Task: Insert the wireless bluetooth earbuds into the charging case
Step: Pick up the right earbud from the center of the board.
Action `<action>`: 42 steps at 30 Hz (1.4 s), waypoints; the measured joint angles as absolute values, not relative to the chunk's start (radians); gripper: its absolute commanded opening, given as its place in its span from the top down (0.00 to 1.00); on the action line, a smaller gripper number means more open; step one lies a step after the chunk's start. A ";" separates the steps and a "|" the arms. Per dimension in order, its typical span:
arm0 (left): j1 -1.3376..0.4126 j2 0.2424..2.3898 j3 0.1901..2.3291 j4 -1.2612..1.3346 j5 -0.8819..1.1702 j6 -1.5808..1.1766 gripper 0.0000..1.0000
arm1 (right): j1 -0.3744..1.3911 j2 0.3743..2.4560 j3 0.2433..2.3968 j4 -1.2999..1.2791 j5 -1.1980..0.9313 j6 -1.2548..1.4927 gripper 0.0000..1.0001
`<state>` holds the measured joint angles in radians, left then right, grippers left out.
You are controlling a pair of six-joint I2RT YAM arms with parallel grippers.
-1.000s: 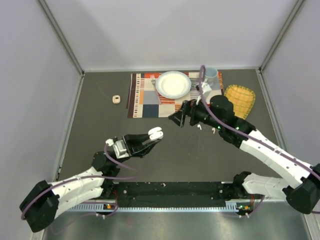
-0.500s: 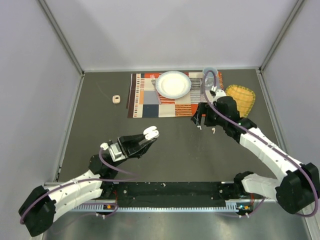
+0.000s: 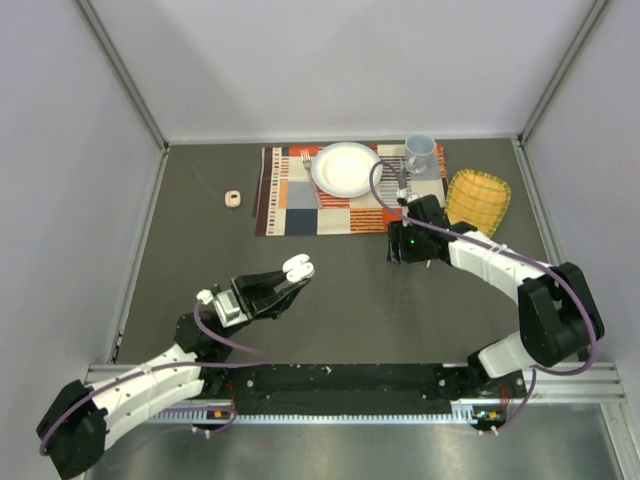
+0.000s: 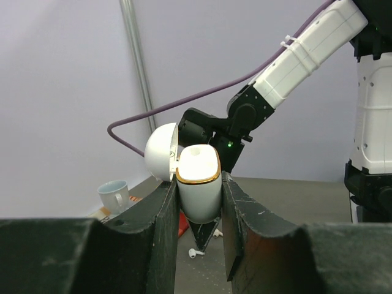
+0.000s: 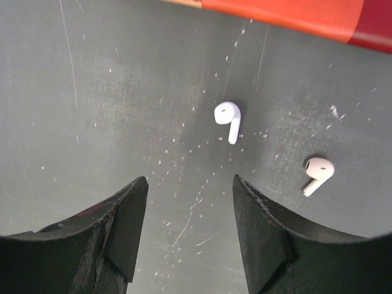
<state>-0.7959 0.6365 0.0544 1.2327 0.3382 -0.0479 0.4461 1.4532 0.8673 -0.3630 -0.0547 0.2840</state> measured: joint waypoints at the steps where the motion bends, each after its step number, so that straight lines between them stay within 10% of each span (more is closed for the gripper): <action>1: -0.796 0.624 0.054 1.225 0.334 -0.047 1.00 | 0.446 1.459 0.876 -0.366 -0.049 0.275 0.41; 23: -0.796 0.561 0.054 1.143 0.316 -0.023 1.00 | 0.446 1.464 0.926 -0.315 0.047 0.130 0.33; 42: -0.796 0.457 0.054 1.061 0.315 -0.023 1.00 | 0.446 1.638 1.017 -0.360 0.016 0.051 0.56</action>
